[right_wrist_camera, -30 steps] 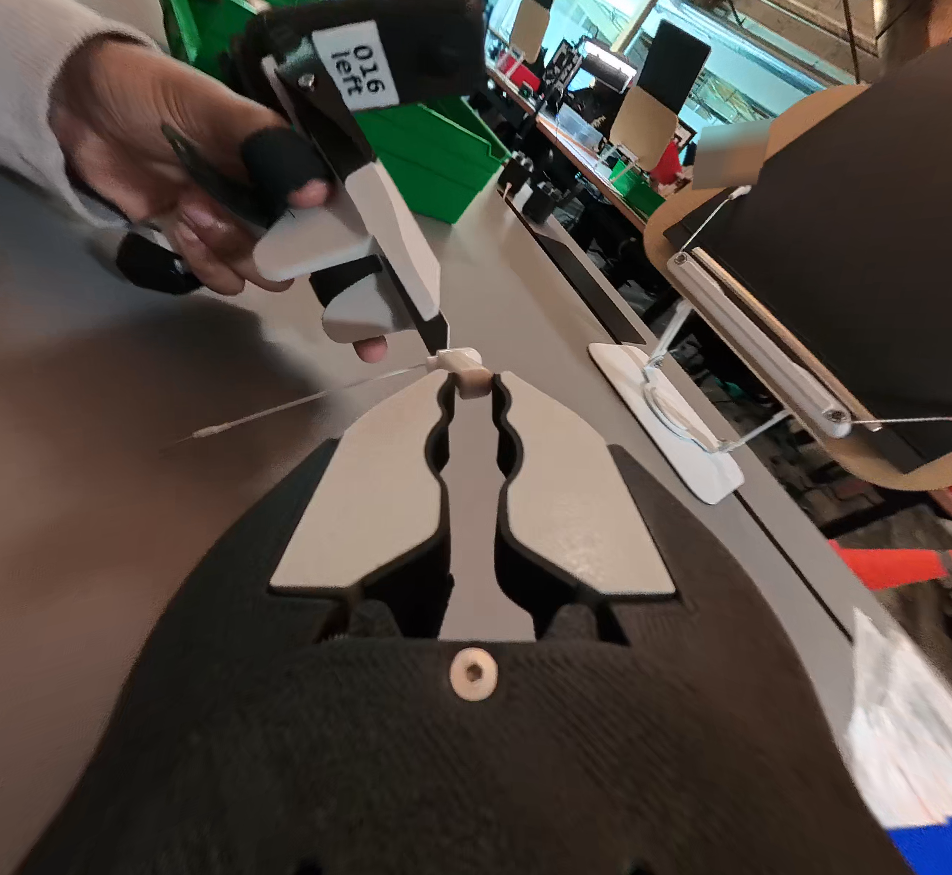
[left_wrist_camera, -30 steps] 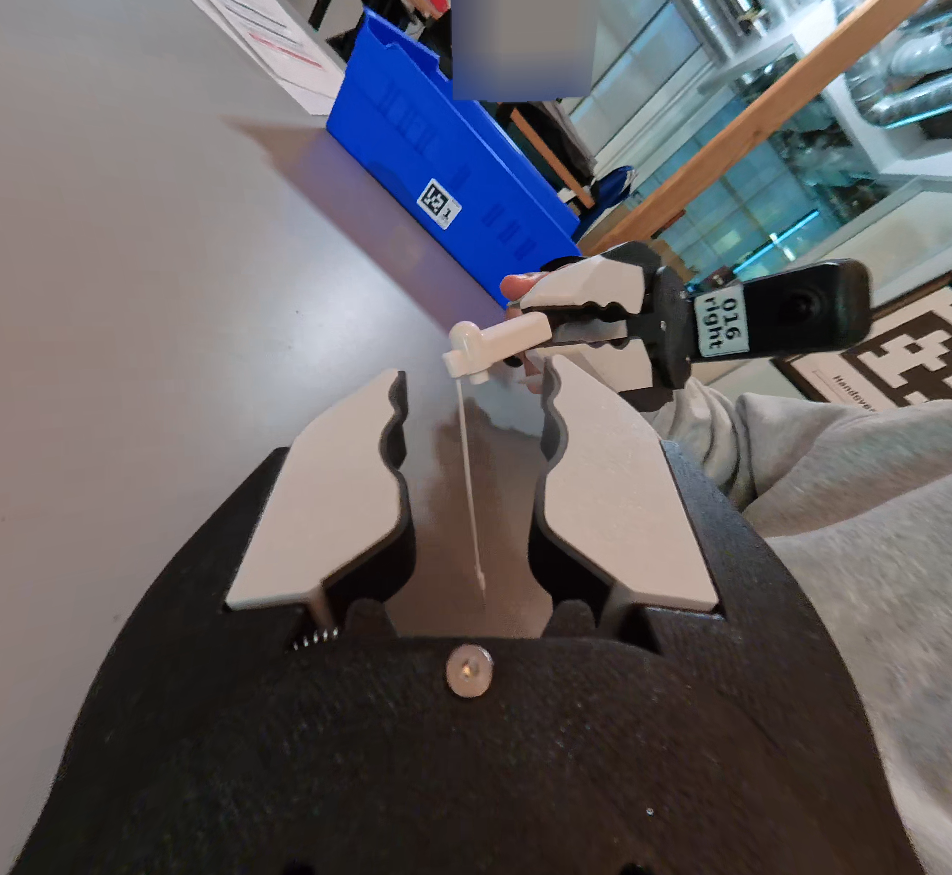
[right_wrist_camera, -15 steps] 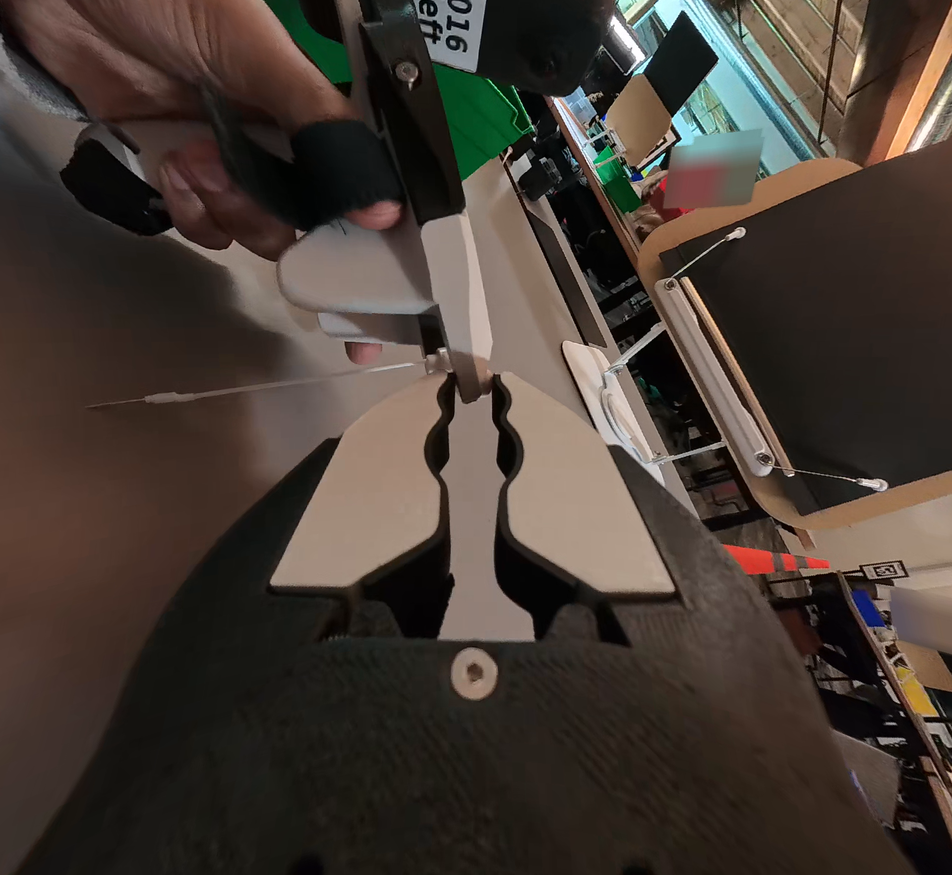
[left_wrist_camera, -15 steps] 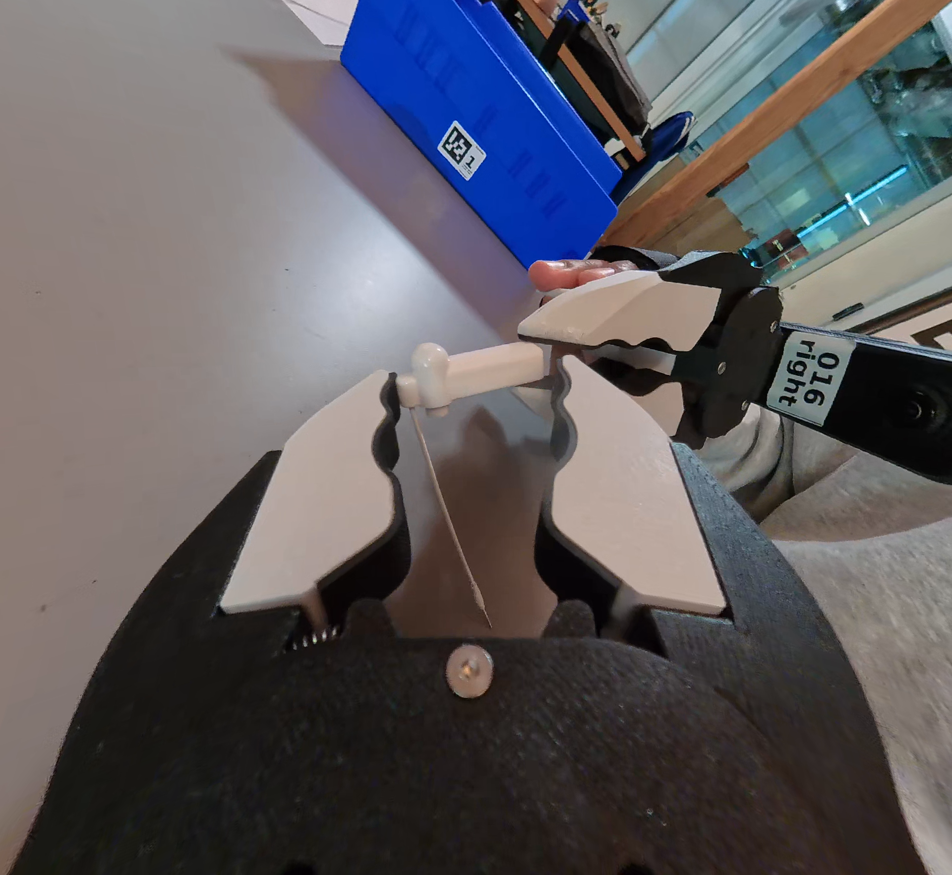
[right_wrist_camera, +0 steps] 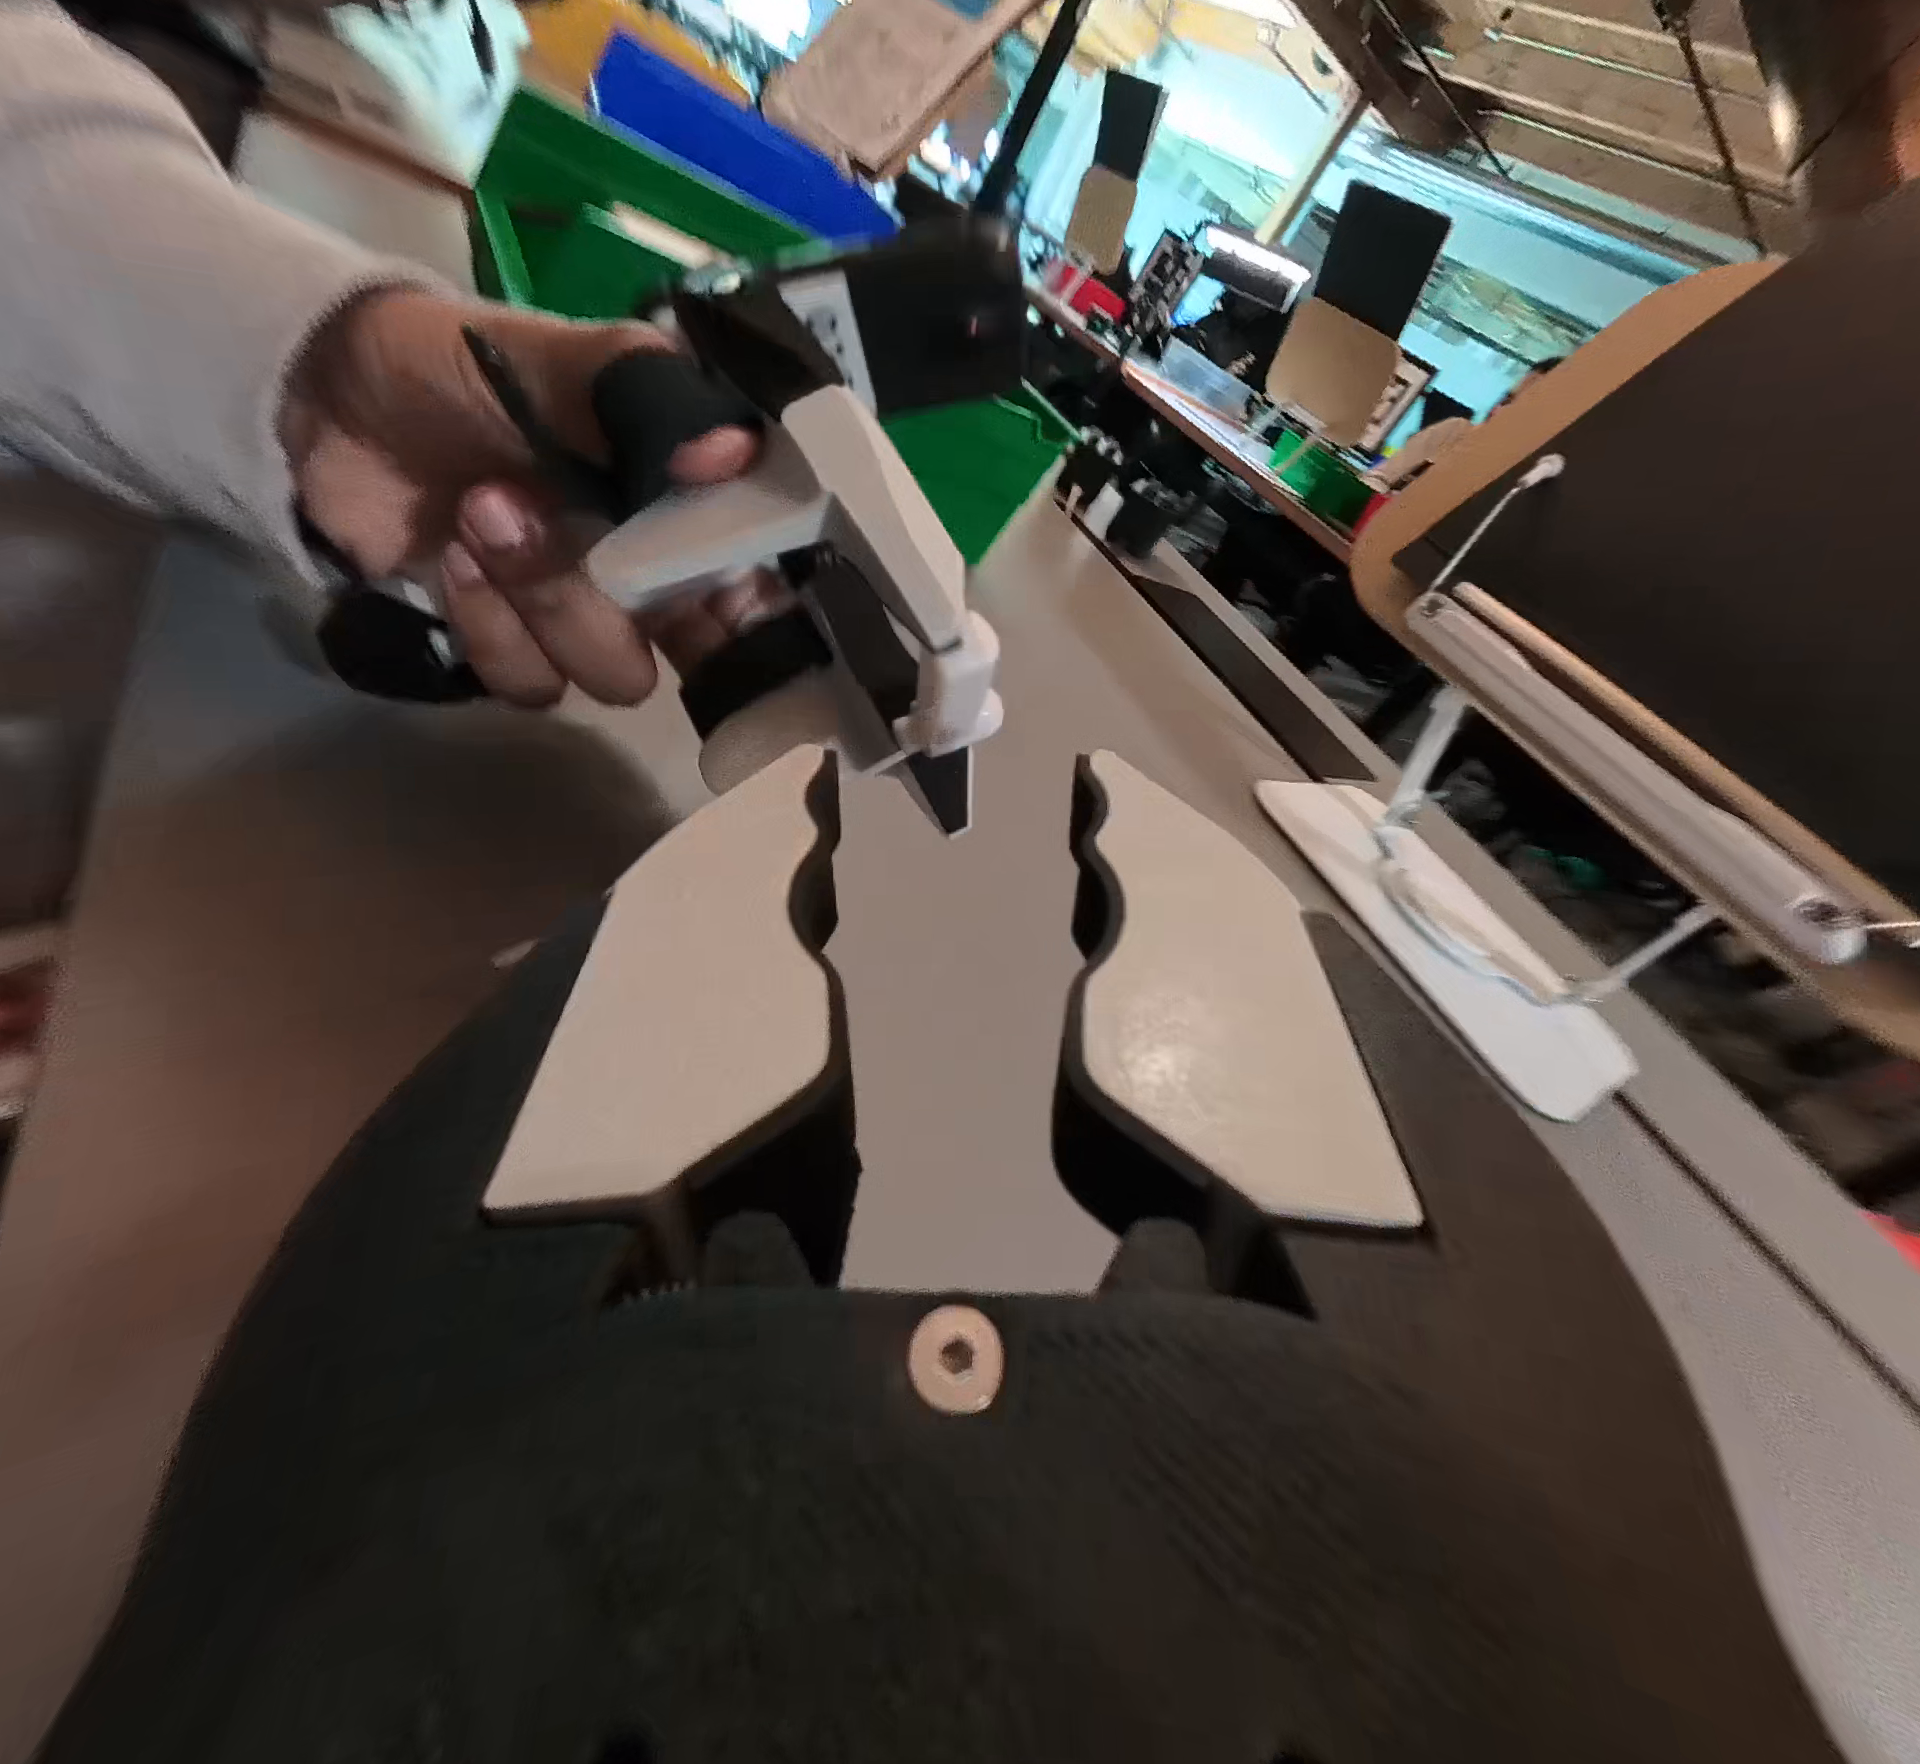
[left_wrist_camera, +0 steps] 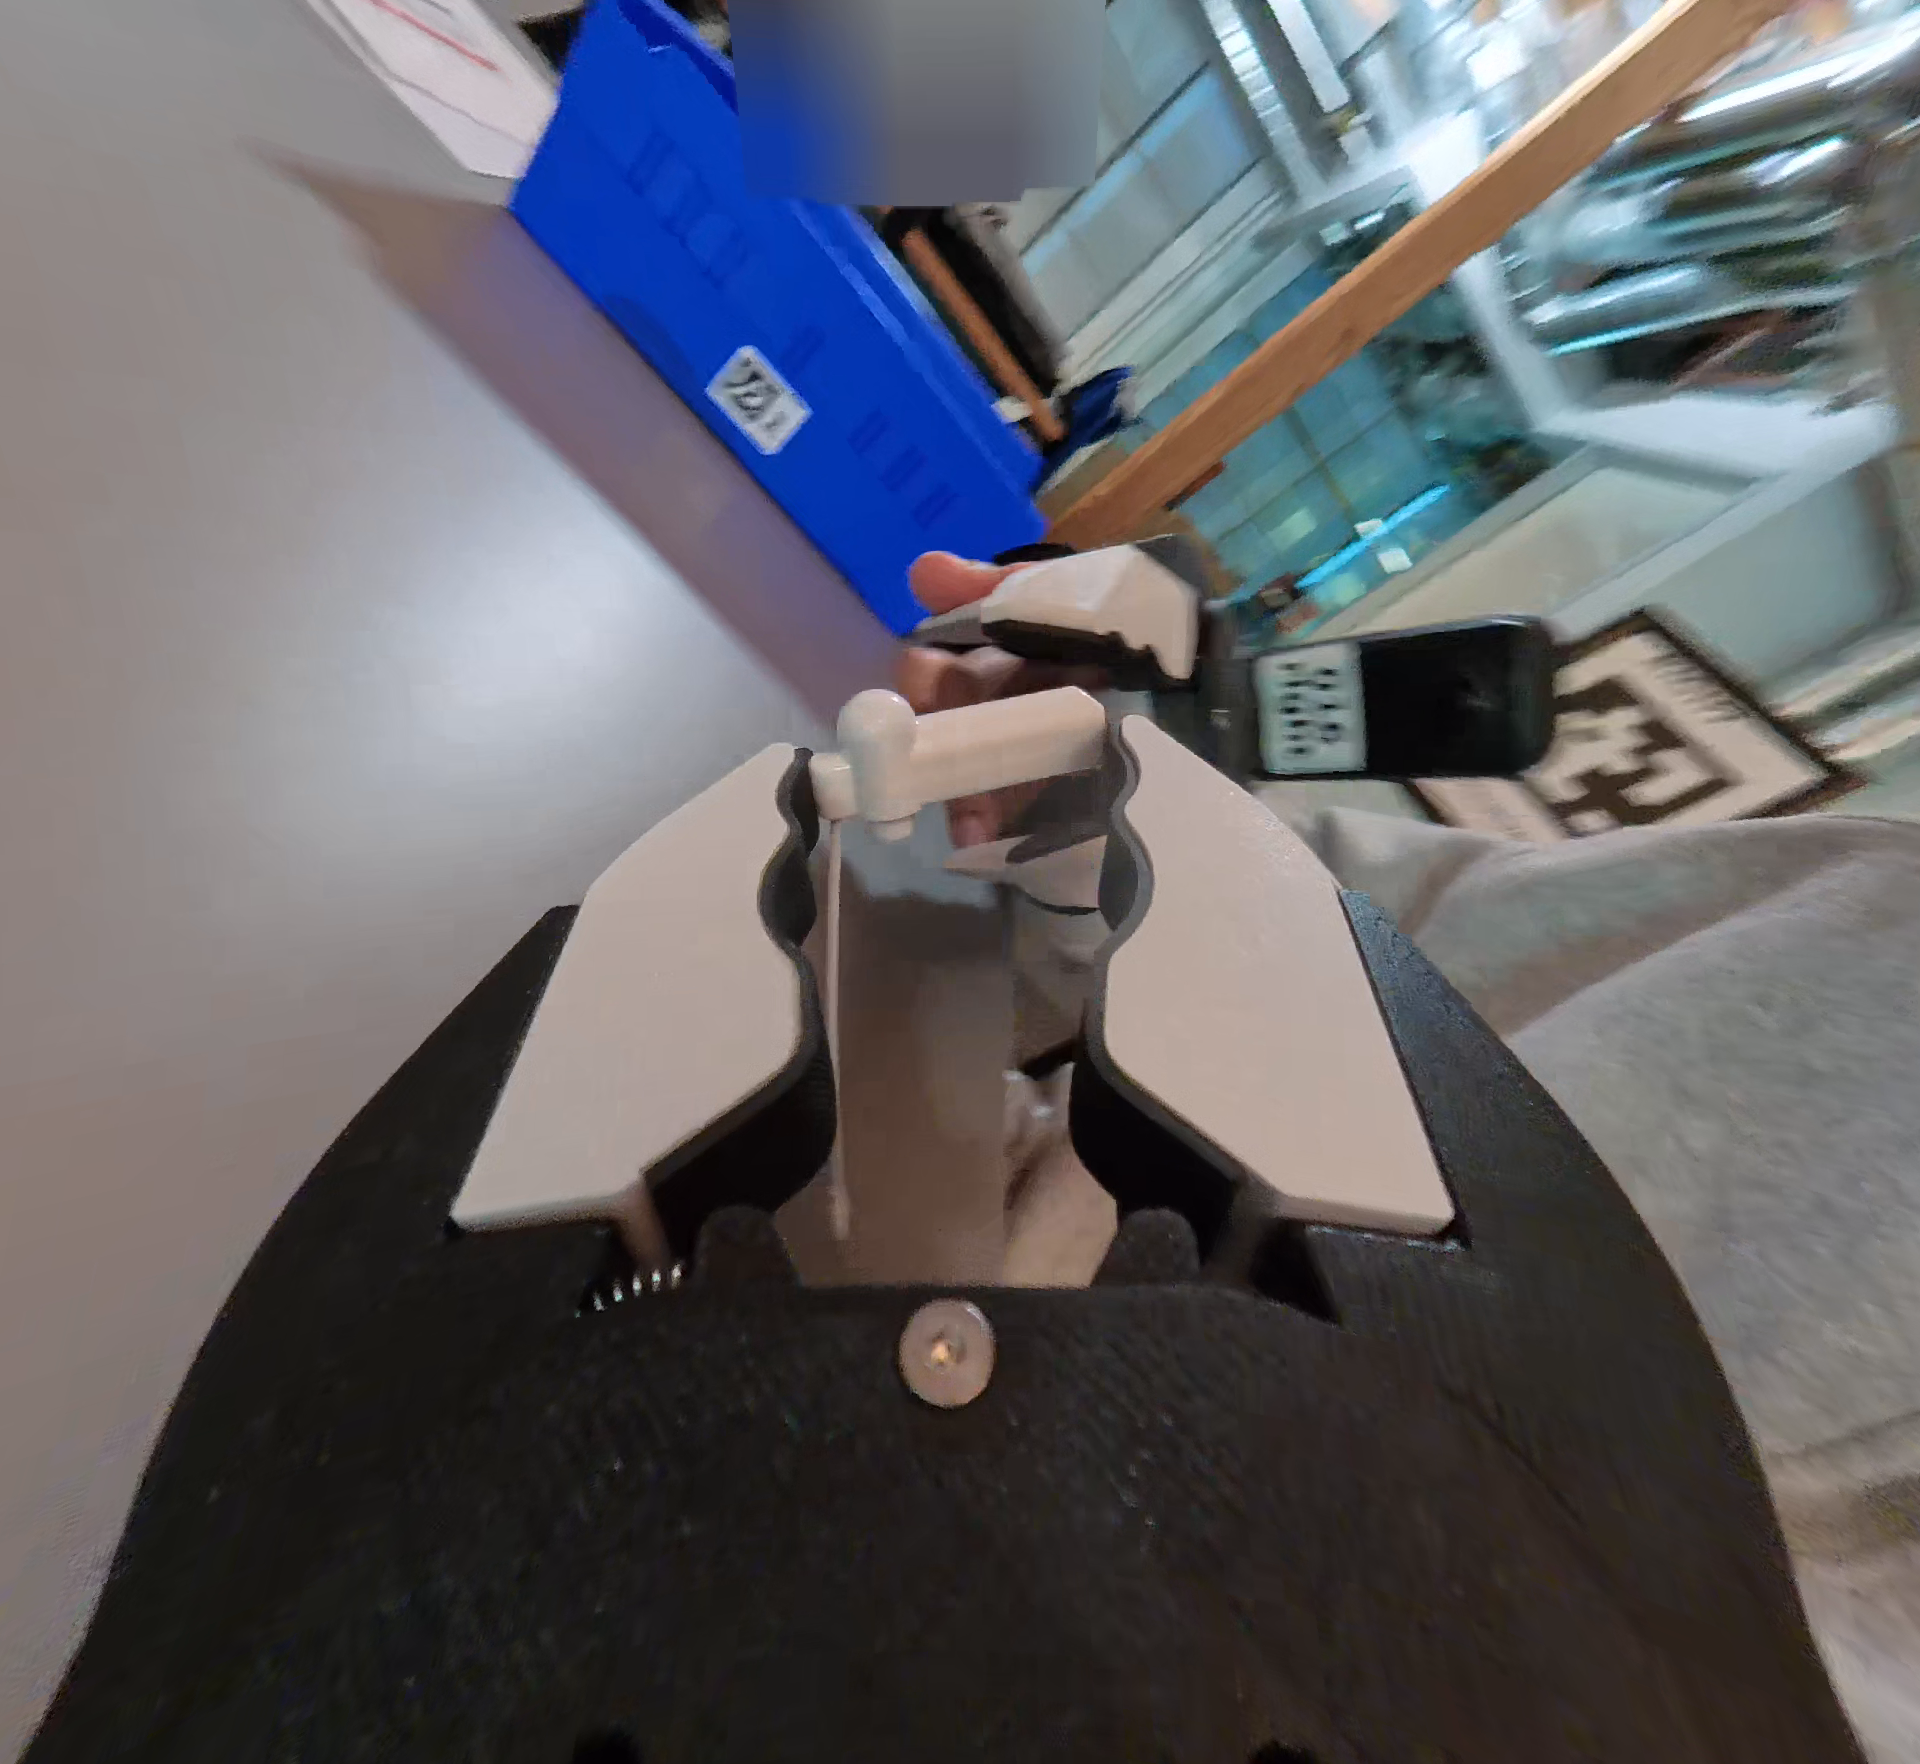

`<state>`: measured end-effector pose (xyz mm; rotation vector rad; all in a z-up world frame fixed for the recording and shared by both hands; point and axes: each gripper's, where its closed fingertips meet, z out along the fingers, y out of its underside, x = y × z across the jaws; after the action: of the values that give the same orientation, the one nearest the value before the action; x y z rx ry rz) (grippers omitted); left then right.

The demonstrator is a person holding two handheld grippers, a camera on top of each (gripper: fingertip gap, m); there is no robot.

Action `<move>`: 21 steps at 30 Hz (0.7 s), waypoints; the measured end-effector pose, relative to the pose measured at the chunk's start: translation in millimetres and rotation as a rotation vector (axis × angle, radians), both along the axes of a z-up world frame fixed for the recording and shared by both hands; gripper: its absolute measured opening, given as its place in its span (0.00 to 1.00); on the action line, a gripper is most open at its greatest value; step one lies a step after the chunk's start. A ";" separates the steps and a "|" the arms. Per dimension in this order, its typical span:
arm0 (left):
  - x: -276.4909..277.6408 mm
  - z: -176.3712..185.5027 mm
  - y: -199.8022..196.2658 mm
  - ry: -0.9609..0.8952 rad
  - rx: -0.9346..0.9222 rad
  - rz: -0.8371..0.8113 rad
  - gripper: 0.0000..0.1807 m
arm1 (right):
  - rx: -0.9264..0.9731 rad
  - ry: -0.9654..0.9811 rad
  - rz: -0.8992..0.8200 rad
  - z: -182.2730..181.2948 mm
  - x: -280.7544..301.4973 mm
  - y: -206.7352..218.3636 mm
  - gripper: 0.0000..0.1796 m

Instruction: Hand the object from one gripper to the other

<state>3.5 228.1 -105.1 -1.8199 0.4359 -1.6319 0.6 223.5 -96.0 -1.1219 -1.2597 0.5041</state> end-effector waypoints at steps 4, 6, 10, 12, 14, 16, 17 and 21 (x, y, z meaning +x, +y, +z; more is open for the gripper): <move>-0.7 22.2 -13.7 -0.278 -0.149 -0.166 0.30 | -0.183 0.146 0.089 11.6 4.9 -1.3 0.26; 0.6 26.6 -20.1 -0.356 -0.212 -0.235 0.30 | -0.243 0.170 0.116 12.4 6.1 -1.9 0.24; 7.2 26.4 -28.7 -0.370 -0.244 -0.293 0.29 | -0.265 0.149 0.160 9.0 1.8 -9.7 0.23; 9.6 26.9 -32.2 -0.371 -0.248 -0.312 0.30 | -0.248 0.119 0.172 5.3 -1.7 -14.1 0.23; 11.4 27.6 -34.5 -0.378 -0.256 -0.326 0.29 | -0.234 0.099 0.180 2.9 -4.4 -17.5 0.22; 13.2 27.6 -36.6 -0.385 -0.264 -0.338 0.29 | -0.227 0.098 0.185 3.3 -5.5 -19.5 0.21; 14.2 27.5 -37.9 -0.387 -0.267 -0.345 0.30 | -0.224 0.099 0.184 4.0 -5.5 -19.5 0.21; 16.7 28.8 -43.2 -0.391 -0.267 -0.376 0.30 | -0.209 0.107 0.189 6.0 -4.6 -19.8 0.18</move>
<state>20.2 184.8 -76.3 -1.6066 0.4144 -2.3448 -4.0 203.7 -90.1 -1.1382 -1.2464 0.8427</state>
